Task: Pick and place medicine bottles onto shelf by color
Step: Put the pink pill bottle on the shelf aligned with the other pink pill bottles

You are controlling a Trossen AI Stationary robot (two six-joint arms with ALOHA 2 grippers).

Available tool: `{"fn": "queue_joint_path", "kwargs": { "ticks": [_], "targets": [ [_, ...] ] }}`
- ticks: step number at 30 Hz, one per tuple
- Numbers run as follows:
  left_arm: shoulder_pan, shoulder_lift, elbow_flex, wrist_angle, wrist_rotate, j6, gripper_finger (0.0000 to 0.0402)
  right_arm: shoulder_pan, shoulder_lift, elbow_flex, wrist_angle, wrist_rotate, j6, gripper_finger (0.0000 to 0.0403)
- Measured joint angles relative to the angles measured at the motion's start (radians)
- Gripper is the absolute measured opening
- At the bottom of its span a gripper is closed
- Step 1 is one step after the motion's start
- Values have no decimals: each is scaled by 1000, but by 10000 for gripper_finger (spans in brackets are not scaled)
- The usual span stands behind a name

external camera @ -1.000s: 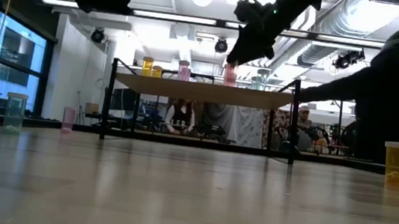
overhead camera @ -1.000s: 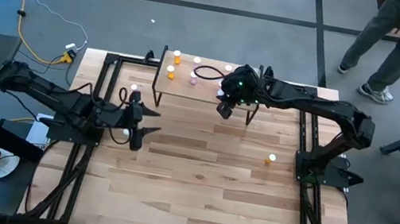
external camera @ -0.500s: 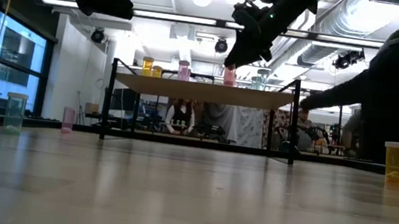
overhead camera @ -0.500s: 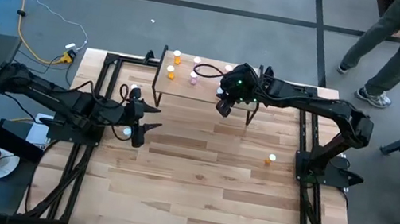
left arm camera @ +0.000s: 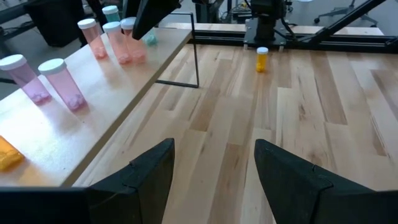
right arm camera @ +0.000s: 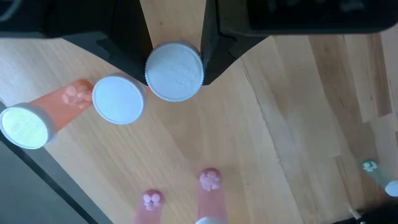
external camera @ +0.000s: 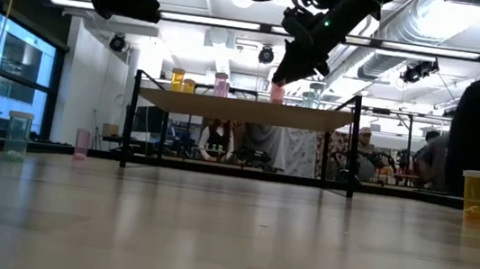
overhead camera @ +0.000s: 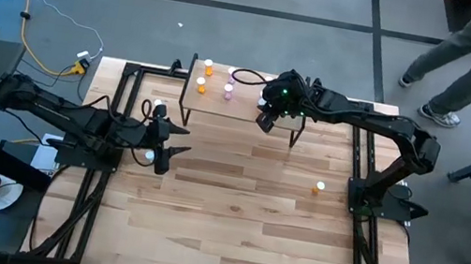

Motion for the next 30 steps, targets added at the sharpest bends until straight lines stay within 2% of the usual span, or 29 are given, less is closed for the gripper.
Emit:
{"fn": "queue_joint_path", "kwargs": {
  "ticks": [23, 30],
  "targets": [
    [3, 0, 0, -7, 1, 0, 213, -8, 0, 0, 0, -14, 11, 106],
    [3, 0, 0, -7, 1, 2, 213, -8, 0, 0, -1, -34, 84, 106]
  ]
}}
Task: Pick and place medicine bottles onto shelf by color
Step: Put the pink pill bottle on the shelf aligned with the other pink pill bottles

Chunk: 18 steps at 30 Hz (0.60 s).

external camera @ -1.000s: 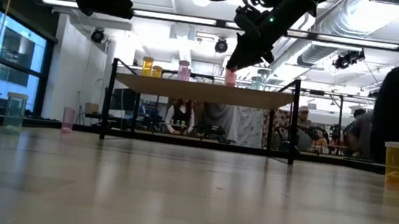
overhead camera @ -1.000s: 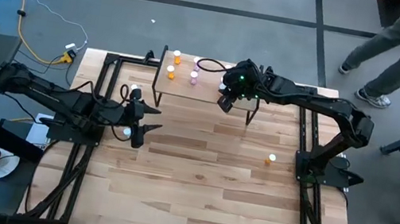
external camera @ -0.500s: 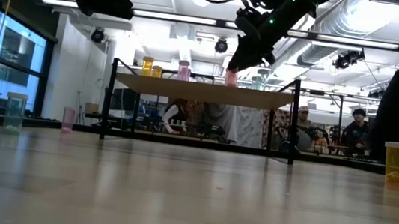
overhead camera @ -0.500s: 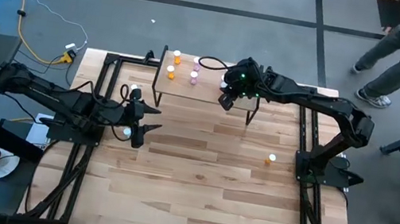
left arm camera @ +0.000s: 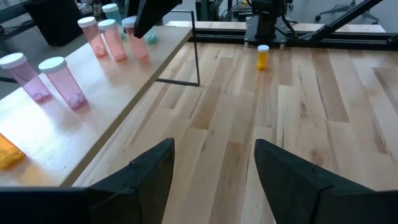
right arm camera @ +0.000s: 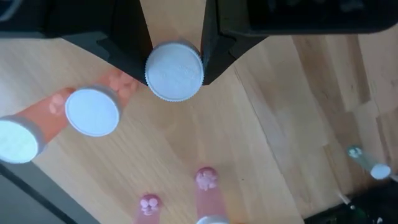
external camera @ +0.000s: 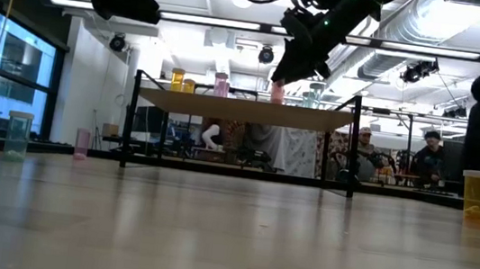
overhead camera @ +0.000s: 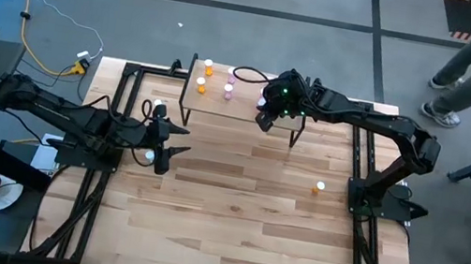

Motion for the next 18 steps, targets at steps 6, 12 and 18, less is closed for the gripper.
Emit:
{"fn": "queue_joint_path", "kwargs": {
  "ticks": [6, 12, 18],
  "targets": [
    [0, 0, 0, 0, 0, 24, 213, 4, 0, 0, -12, 0, 37, 106],
    [0, 0, 0, 0, 0, 41, 213, 18, 0, 0, -35, 0, 37, 106],
    [0, 0, 0, 1, -4, 42, 213, 18, 0, -1, -31, 0, 30, 106]
  ]
}}
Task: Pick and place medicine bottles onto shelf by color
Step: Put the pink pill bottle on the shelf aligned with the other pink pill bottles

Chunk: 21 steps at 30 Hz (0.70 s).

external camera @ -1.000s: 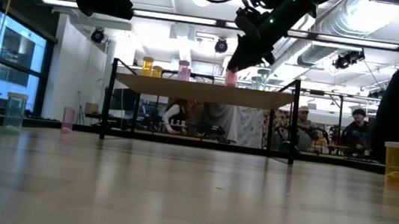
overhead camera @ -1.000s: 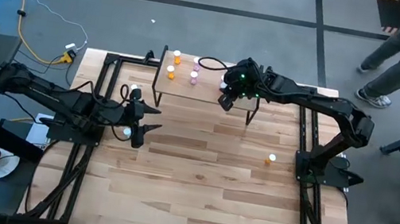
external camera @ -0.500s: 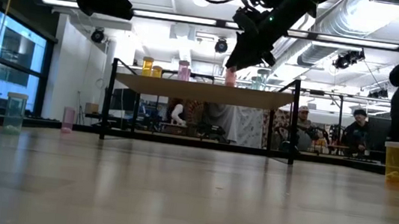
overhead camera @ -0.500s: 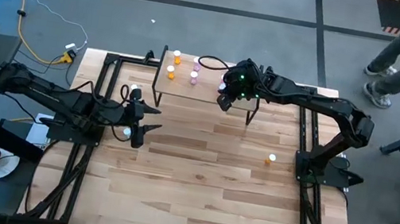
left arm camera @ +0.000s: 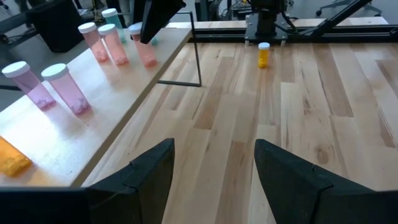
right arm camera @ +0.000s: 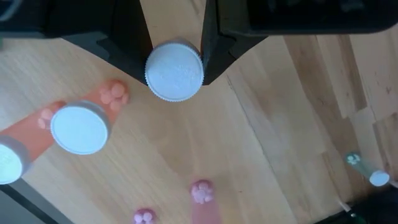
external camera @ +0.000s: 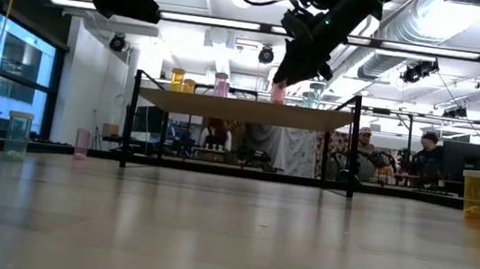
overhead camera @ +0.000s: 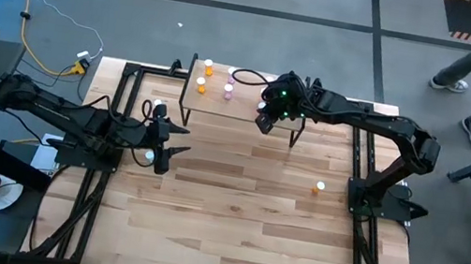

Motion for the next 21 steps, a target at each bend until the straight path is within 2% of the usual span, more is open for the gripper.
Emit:
{"fn": "queue_joint_path", "kwargs": {
  "ticks": [10, 21],
  "targets": [
    [0, 0, 0, 0, -1, 0, 213, 0, 0, 0, 0, 0, -19, 109],
    [0, 0, 0, 0, -3, 0, 213, 0, 0, -1, 1, 27, -18, 142]
  ]
}}
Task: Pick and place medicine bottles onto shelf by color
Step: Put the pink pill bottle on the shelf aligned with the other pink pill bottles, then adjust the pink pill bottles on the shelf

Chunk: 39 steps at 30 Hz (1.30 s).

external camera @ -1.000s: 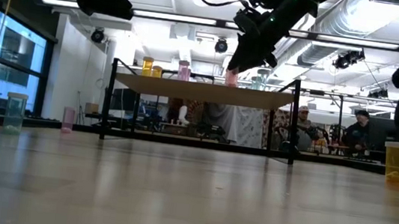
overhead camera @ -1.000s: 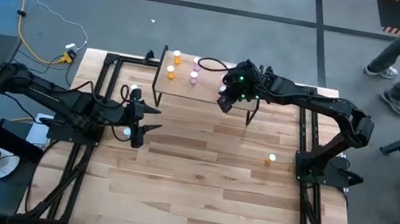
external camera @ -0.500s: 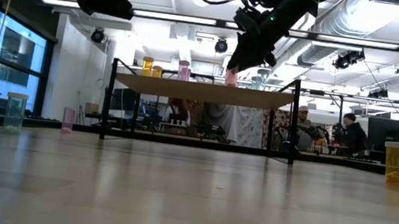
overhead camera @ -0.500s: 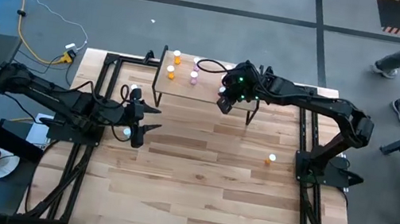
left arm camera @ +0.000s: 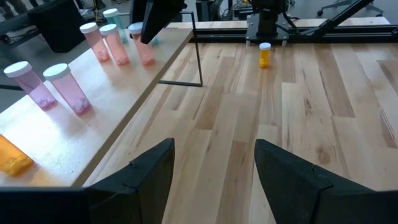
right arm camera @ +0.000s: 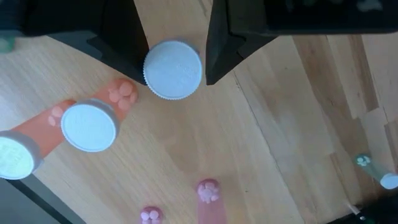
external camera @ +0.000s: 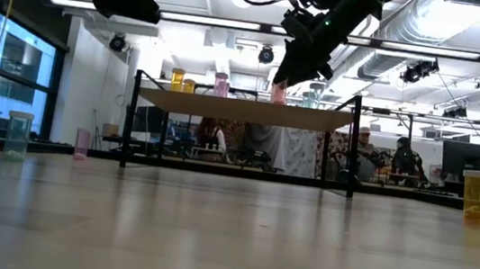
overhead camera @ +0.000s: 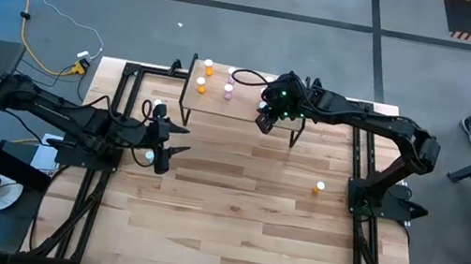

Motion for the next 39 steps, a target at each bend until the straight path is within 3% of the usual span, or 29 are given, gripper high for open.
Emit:
{"fn": "queue_joint_path", "kwargs": {
  "ticks": [24, 39],
  "targets": [
    [0, 0, 0, 0, 0, 0, 213, 0, 0, 0, 33, 33, 27, 197],
    [0, 0, 0, 0, 0, 0, 213, -5, -13, 0, 69, 36, 26, 202]
  ]
}}
